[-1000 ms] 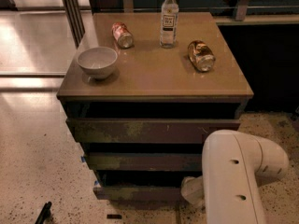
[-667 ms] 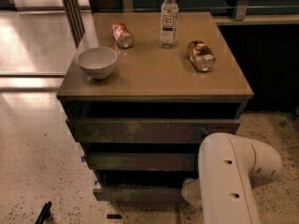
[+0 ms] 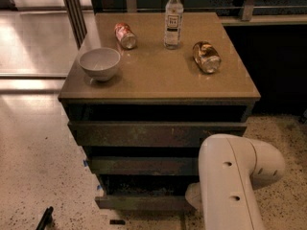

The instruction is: Open bottom drawer

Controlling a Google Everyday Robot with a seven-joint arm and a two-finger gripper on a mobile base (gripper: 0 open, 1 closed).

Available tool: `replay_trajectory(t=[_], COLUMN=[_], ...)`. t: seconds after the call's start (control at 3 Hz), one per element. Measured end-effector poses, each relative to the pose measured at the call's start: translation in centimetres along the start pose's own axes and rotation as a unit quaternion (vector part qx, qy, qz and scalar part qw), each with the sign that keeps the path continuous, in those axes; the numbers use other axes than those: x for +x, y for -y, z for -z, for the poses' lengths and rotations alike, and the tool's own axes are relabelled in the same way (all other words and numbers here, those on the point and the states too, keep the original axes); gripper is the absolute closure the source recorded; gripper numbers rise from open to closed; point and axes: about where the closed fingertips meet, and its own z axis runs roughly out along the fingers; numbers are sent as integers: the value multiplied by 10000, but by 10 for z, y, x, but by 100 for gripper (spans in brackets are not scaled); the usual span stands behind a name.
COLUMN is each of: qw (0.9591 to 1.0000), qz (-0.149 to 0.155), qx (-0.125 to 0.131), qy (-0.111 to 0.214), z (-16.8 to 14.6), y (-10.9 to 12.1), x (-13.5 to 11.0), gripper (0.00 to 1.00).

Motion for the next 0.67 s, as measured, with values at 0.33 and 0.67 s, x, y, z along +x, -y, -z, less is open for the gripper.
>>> replay_trajectory(t=[0.33, 0.67], qw=[9984, 9941], qz=[32, -106], qx=[187, 304], qy=[-524, -1033], z=[-14, -23], y=[8, 21], x=[14, 31], gripper=[100, 100])
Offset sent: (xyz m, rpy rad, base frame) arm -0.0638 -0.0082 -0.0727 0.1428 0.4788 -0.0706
